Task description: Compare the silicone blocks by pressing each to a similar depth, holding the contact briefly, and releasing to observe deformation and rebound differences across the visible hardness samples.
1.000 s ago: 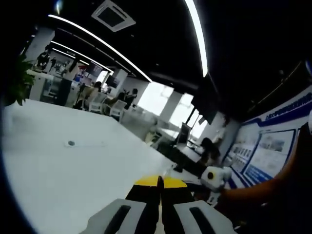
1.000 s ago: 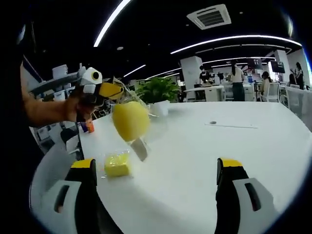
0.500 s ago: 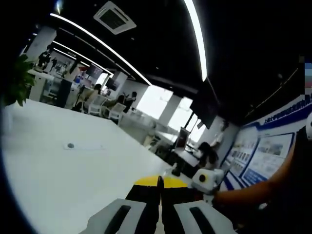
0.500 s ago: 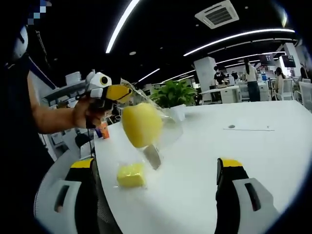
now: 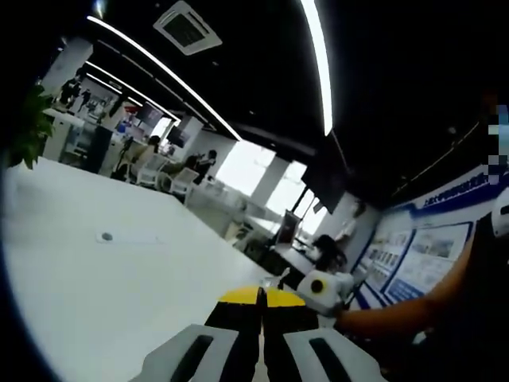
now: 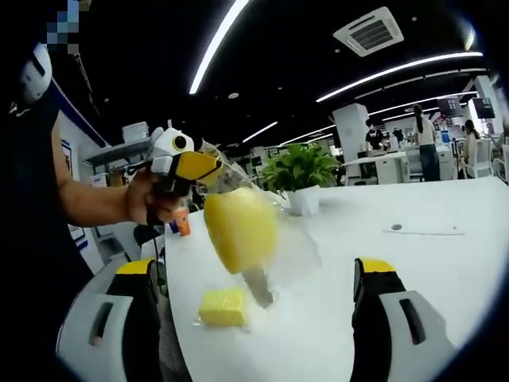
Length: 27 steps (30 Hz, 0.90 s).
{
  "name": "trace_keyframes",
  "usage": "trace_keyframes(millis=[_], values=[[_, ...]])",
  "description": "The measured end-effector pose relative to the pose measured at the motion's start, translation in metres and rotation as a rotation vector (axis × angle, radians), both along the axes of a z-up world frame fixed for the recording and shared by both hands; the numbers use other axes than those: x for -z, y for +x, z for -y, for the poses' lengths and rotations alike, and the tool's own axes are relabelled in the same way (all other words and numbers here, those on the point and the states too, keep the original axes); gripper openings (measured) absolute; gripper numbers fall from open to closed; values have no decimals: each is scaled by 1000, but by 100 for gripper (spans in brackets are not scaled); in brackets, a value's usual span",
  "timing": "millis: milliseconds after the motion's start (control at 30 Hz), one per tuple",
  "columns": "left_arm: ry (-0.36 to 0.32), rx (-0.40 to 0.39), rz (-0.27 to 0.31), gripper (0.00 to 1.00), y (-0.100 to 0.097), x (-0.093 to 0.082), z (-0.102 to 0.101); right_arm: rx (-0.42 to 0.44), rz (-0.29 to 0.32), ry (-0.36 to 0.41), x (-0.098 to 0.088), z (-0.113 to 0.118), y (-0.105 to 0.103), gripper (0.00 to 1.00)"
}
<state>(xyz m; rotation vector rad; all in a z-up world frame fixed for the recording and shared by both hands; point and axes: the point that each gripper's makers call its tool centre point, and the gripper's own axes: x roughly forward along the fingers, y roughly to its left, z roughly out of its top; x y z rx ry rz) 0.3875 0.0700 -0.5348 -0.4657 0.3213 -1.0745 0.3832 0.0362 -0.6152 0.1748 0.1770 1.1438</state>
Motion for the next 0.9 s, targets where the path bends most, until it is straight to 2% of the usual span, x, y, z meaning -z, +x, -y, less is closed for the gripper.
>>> trace_keyframes(millis=[67,200,333,400,500,600,800,900], values=[[-6,18,0,0,-4,-1,2,-9,7,18,-5,-3,-1,96],[-17,49,-5,0,-10,-4,5,-32,27,45,-15,-9,-5,88],[-24,67,-9,0,-15,-5,8,-47,39,53,-18,-12,-8,79],[-24,69,-7,0,-16,-6,9,-55,45,58,-20,-13,-9,71],[-28,72,-7,0,-18,-7,10,-61,52,65,-21,-14,-10,64],[-33,78,-6,0,-20,-8,10,-69,37,72,-22,-16,-12,60],[-34,86,-11,0,-23,-8,10,-74,49,90,-28,-16,-14,47],[-41,86,-10,0,-23,-10,9,-84,53,87,-28,-17,-17,43]])
